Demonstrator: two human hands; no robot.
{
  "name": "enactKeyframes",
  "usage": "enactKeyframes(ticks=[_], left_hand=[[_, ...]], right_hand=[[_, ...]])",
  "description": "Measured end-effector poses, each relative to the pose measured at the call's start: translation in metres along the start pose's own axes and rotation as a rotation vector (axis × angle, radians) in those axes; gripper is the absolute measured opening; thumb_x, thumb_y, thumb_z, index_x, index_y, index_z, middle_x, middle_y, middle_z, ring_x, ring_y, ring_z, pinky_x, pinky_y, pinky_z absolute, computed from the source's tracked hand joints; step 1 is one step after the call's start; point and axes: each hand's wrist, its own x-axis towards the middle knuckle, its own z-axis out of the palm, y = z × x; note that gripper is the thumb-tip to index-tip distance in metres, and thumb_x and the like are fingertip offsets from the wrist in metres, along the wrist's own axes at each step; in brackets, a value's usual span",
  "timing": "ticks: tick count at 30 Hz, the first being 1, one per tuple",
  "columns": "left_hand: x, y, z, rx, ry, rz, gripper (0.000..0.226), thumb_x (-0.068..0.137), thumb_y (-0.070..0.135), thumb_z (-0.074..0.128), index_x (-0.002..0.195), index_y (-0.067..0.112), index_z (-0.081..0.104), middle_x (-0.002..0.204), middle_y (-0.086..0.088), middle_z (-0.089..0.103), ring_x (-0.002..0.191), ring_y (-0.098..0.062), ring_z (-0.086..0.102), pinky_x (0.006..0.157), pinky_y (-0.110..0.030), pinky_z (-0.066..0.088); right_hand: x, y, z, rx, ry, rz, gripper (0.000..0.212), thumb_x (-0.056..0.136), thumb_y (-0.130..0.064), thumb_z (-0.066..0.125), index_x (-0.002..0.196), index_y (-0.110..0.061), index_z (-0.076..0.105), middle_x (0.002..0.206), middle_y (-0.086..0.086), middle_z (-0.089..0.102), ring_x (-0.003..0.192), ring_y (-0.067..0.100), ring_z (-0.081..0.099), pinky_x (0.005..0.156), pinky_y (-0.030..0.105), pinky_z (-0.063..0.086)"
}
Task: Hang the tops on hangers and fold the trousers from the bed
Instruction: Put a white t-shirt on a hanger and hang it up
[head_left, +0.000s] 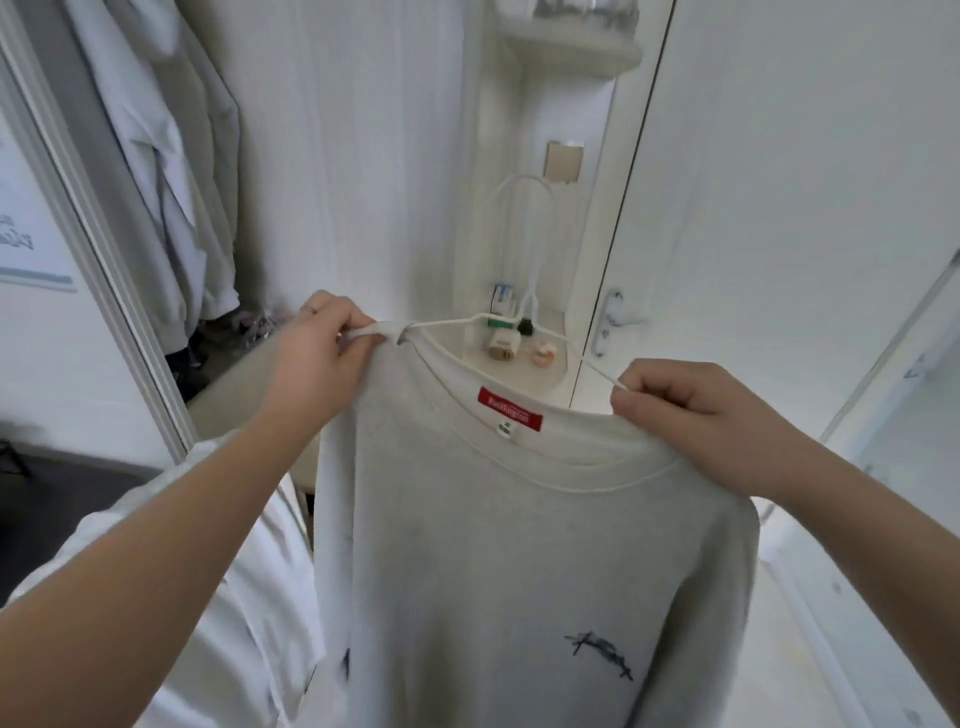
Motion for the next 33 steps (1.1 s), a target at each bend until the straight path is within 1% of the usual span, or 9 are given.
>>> enactKeyframes(ticks=[3,7,11,14,17,19,23,26,33], left_hand=[[0.059,-0.017,-0.001,-0.03,0.045,0.024,0.012,0.089,0.01,0.072,0.08,0.009,0.064,0.087,-0.006,0.058,0.082,-0.015,0.053,0.076,-0.035,0.049],[0.143,-0.042,-0.012,-0.017,0.078,0.073,0.021,0.083,0.021,0.081,0.074,0.017,0.063,0.073,0.008,0.053,0.073,-0.001,0.051,0.067,-0.01,0.037],[0.229,-0.069,-0.025,-0.038,0.038,0.046,0.019,0.083,0.031,0.081,0.077,0.028,0.063,0.092,0.003,0.057,0.08,-0.002,0.056,0.07,-0.012,0.038],[0.283,-0.081,-0.037,-0.06,0.01,0.008,0.013,0.087,0.038,0.075,0.095,0.032,0.067,0.111,0.003,0.06,0.082,-0.001,0.061,0.065,-0.016,0.041],[0.323,-0.087,-0.051,-0.058,-0.026,-0.004,0.037,0.09,0.047,0.07,0.122,0.029,0.066,0.122,0.008,0.061,0.088,-0.007,0.063,0.066,-0.016,0.04],[0.342,-0.086,-0.061,-0.091,-0.068,0.021,0.041,0.091,0.051,0.068,0.125,0.029,0.065,0.122,0.011,0.063,0.093,-0.009,0.064,0.07,-0.016,0.041],[0.373,-0.079,-0.084,-0.219,-0.14,0.081,0.034,0.092,0.047,0.068,0.12,0.028,0.068,0.116,0.014,0.067,0.098,-0.002,0.065,0.078,-0.014,0.045],[0.387,-0.072,-0.102,-0.288,-0.155,0.142,0.015,0.093,0.042,0.067,0.102,0.031,0.072,0.102,0.02,0.071,0.094,0.001,0.065,0.087,-0.022,0.049],[0.398,-0.062,-0.128,-0.392,-0.127,0.169,0.022,0.09,0.052,0.066,0.086,0.03,0.069,0.085,0.017,0.07,0.085,-0.011,0.067,0.069,-0.023,0.044]], right_hand=[[0.046,-0.023,-0.002,0.044,0.09,-0.02,0.033,0.1,-0.022,0.058,0.074,-0.003,0.055,0.064,0.004,0.04,0.058,0.011,0.037,0.054,0.023,0.029],[0.108,-0.056,-0.009,0.11,0.202,-0.02,0.032,0.1,-0.022,0.059,0.075,-0.002,0.059,0.067,0.009,0.044,0.064,0.019,0.039,0.061,0.032,0.03],[0.173,-0.092,-0.011,0.091,0.275,-0.057,0.037,0.1,-0.023,0.059,0.072,0.002,0.055,0.062,0.002,0.04,0.058,0.015,0.035,0.053,0.027,0.028],[0.222,-0.121,-0.009,0.098,0.327,-0.065,0.041,0.099,-0.024,0.06,0.074,0.007,0.049,0.066,0.007,0.037,0.062,0.02,0.032,0.058,0.031,0.026],[0.271,-0.148,-0.005,0.109,0.378,-0.069,0.042,0.098,-0.025,0.059,0.07,0.003,0.046,0.068,0.008,0.035,0.065,0.024,0.03,0.062,0.038,0.024],[0.303,-0.164,-0.001,0.097,0.414,-0.07,0.043,0.098,-0.024,0.059,0.069,0.003,0.044,0.067,0.008,0.033,0.062,0.023,0.028,0.059,0.036,0.022],[0.371,-0.194,0.001,0.033,0.506,-0.065,0.032,0.097,-0.024,0.06,0.07,-0.009,0.052,0.065,0.007,0.033,0.056,0.018,0.028,0.054,0.031,0.021],[0.422,-0.216,-0.003,0.02,0.561,-0.061,0.023,0.097,-0.02,0.06,0.076,-0.012,0.054,0.072,0.009,0.037,0.064,0.022,0.03,0.056,0.032,0.021],[0.527,-0.266,-0.017,-0.074,0.679,-0.023,0.031,0.098,-0.019,0.057,0.071,-0.007,0.049,0.062,0.006,0.042,0.054,0.022,0.04,0.044,0.026,0.029]])
